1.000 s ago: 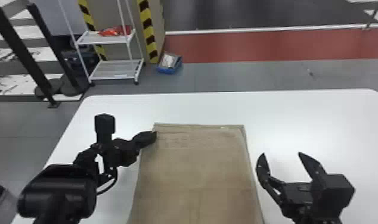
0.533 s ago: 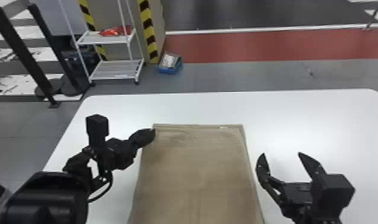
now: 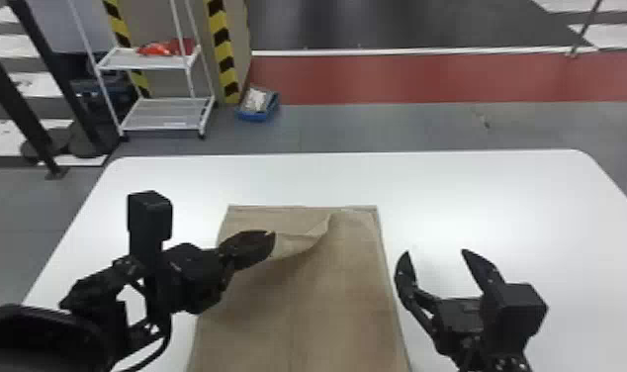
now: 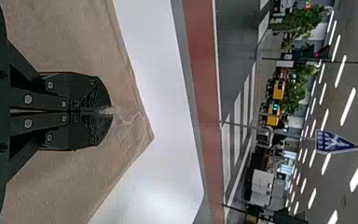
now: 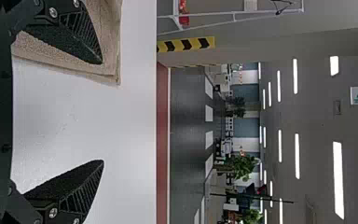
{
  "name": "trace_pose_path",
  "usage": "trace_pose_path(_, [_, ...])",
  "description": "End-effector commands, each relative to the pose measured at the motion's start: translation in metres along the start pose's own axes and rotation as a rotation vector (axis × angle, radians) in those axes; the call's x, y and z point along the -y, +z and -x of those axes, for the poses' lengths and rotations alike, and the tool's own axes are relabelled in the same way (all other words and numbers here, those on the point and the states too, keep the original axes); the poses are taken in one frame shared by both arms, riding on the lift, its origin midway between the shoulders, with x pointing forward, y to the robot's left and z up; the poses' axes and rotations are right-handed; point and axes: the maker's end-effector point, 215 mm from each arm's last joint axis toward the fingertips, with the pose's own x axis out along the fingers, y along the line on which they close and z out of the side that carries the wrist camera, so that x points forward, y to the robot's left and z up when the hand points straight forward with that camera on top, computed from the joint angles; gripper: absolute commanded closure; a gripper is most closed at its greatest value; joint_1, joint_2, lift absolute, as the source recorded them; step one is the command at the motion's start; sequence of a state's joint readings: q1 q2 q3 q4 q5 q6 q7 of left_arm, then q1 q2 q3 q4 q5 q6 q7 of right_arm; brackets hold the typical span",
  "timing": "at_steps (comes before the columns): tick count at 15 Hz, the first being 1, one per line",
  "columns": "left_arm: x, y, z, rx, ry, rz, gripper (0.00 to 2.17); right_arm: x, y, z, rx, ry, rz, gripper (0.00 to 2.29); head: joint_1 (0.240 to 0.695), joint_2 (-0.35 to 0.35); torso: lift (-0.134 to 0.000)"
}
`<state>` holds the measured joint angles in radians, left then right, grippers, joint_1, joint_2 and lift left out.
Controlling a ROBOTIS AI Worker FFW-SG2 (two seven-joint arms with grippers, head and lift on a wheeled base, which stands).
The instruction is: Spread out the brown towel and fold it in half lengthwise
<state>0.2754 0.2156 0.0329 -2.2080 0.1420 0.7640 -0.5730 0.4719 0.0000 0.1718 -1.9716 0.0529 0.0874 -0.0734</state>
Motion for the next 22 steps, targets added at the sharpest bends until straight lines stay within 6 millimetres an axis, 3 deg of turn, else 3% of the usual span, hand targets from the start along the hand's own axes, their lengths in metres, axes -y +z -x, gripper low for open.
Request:
trace_pose_path(1, [0.037, 0.001, -0.014, -0.019, -0.058, -0.017, 1.23, -0.001, 0.006, 0.003, 0.015, 0.002, -0.003, 0.13, 0.695, 0.011, -0.125])
trace_pose_path(3, [0.059, -0.001, -0.025, -0.036, -0.090, -0.033, 1.23, 0.003, 0.025, 0.011, 0.053, -0.007, -0.008, 0.13, 0.695, -0.023, -0.125])
trace_pose_path(6, [0.073, -0.002, -0.033, -0.041, -0.106, -0.042, 1.23, 0.008, 0.047, 0.018, 0.091, -0.016, -0.015, 0.13, 0.695, -0.080, -0.125])
trace_pose_path(11, [0.120, -0.018, -0.040, -0.077, -0.207, -0.047, 1.19, 0.007, 0.060, 0.019, 0.115, -0.014, -0.021, 0.13, 0.695, -0.128, -0.125])
trace_pose_path(12, [0.133, -0.018, -0.041, -0.078, -0.237, -0.049, 0.72, 0.007, 0.059, 0.019, 0.112, -0.014, -0.021, 0.13, 0.695, -0.138, -0.125])
trace_pose_path(13, [0.149, -0.019, -0.043, -0.080, -0.277, -0.039, 0.12, 0.008, 0.059, 0.019, 0.112, -0.015, -0.020, 0.13, 0.695, -0.149, -0.125])
trace_pose_path(15, [0.170, -0.025, -0.044, -0.099, -0.323, -0.044, 0.00, 0.008, 0.059, 0.019, 0.112, -0.015, -0.023, 0.13, 0.695, -0.191, -0.125])
trace_pose_path(18, [0.169, -0.025, -0.044, -0.102, -0.322, -0.045, 0.04, 0.007, 0.057, 0.018, 0.106, -0.013, -0.025, 0.13, 0.695, -0.230, -0.125])
trace_pose_path(22, [0.126, -0.034, -0.039, -0.120, -0.234, -0.017, 0.04, 0.004, 0.052, 0.014, 0.088, -0.004, -0.021, 0.13, 0.695, -0.216, -0.125])
